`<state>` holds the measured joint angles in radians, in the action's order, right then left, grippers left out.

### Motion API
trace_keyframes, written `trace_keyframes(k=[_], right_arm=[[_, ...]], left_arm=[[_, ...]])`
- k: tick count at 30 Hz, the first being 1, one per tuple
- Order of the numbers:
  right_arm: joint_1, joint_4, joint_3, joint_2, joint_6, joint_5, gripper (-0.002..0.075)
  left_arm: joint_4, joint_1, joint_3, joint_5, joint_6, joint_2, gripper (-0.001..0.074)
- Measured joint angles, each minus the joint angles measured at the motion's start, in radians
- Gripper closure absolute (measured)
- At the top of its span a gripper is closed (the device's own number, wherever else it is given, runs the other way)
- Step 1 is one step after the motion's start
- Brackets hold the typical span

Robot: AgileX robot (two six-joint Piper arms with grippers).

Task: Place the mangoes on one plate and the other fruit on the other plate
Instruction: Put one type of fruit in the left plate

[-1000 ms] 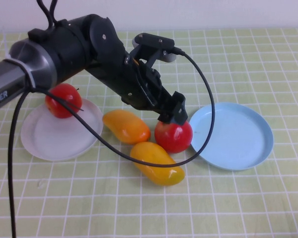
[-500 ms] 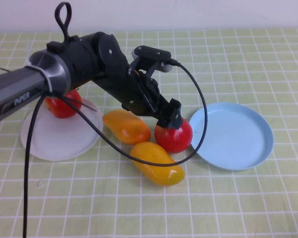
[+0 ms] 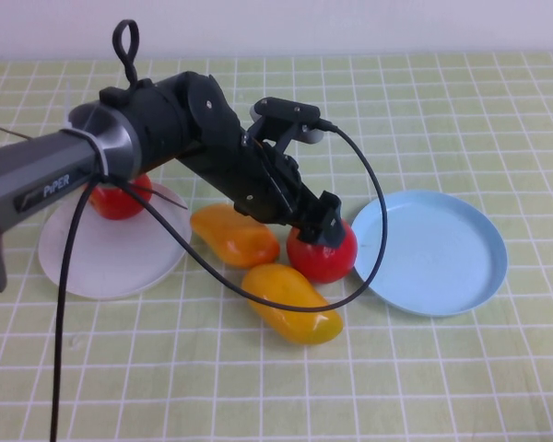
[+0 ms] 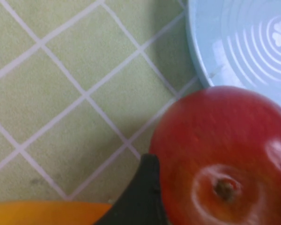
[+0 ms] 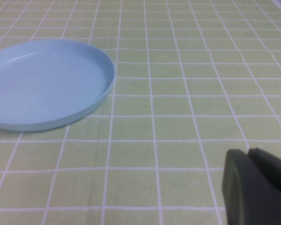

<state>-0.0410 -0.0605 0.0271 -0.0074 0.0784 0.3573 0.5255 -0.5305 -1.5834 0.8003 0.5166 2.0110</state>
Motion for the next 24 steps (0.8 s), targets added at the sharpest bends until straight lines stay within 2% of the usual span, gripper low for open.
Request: trace_keyframes(k=[18, 22, 24], right_arm=[[0.000, 0.000, 0.000, 0.000, 0.000, 0.000, 0.0743], [0.000, 0.000, 0.000, 0.000, 0.000, 0.000, 0.0742], [0.000, 0.000, 0.000, 0.000, 0.000, 0.000, 0.0742]], left_arm=[[0.026, 0.002, -0.006, -0.005, 0.002, 0.036, 0.0069], [0.026, 0.002, -0.006, -0.006, 0.002, 0.037, 0.0150], [0.026, 0.002, -0.006, -0.006, 0.002, 0.037, 0.0153]])
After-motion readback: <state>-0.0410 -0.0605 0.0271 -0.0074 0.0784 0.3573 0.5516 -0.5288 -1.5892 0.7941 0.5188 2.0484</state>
